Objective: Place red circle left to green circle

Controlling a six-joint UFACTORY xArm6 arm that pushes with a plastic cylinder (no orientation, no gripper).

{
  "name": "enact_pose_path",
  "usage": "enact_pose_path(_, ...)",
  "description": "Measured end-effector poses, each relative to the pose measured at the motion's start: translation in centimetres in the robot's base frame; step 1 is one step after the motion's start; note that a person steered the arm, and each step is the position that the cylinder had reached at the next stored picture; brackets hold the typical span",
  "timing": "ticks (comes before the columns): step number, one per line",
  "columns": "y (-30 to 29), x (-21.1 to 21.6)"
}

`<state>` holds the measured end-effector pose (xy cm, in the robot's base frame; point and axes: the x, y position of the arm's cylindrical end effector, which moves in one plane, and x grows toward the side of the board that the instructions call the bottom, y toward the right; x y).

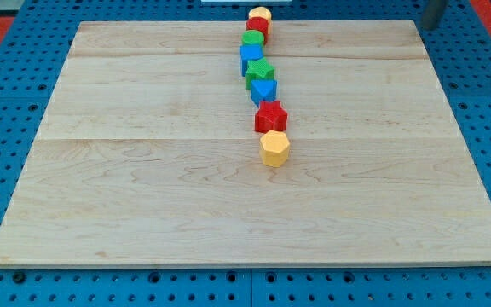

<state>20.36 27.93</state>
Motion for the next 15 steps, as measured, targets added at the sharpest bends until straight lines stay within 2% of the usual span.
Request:
enact_pose_path(2, -8.7, -1.2)
enact_pose_path(5, -16.9, -1.2)
enact_pose_path(7, -16.8, -1.1)
enact_pose_path(10, -19.6, -1.1)
enact_pose_path(11, -17.6, -1.1)
enact_pose_path(13, -17.7, -1.2)
enact_pose_path(15, -21.9, -1.1)
